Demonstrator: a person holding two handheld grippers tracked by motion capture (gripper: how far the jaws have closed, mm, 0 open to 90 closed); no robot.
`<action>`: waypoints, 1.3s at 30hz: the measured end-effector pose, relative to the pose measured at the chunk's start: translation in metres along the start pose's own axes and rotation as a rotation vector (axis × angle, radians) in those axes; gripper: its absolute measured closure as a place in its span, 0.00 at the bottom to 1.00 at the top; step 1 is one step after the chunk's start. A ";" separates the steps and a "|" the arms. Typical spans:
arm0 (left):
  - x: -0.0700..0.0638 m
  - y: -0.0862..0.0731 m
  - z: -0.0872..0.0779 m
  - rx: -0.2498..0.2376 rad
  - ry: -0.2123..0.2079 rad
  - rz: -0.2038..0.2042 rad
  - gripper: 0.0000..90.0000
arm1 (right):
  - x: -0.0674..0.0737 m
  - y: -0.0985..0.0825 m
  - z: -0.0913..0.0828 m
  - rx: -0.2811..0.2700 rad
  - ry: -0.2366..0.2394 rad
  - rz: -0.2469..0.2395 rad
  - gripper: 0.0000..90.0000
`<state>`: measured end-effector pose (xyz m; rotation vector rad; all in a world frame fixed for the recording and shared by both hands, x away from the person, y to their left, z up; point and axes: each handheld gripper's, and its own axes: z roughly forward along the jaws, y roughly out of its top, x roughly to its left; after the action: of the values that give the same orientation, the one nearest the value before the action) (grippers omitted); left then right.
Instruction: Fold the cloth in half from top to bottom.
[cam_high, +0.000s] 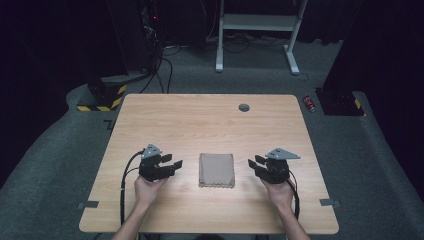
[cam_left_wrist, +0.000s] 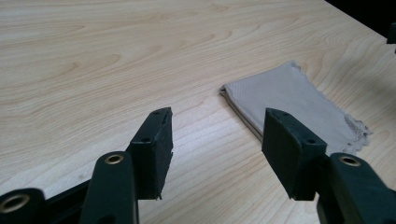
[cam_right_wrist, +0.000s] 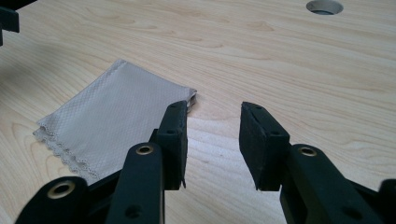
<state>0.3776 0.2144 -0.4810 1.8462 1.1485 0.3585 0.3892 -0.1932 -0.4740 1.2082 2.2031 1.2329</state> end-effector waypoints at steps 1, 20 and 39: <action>0.001 -0.001 -0.002 -0.001 0.001 -0.002 0.48 | 0.000 -0.001 -0.001 0.000 0.001 0.000 0.69; 0.008 -0.021 -0.018 -0.018 0.001 -0.048 0.48 | -0.002 -0.021 -0.015 -0.009 -0.003 0.026 0.69; 0.011 -0.041 -0.022 0.015 0.053 -0.038 0.47 | -0.002 -0.041 -0.017 0.028 -0.036 0.019 0.69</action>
<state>0.3462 0.2420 -0.5041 1.8353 1.2236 0.3800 0.3582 -0.2146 -0.4980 1.2547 2.1945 1.1823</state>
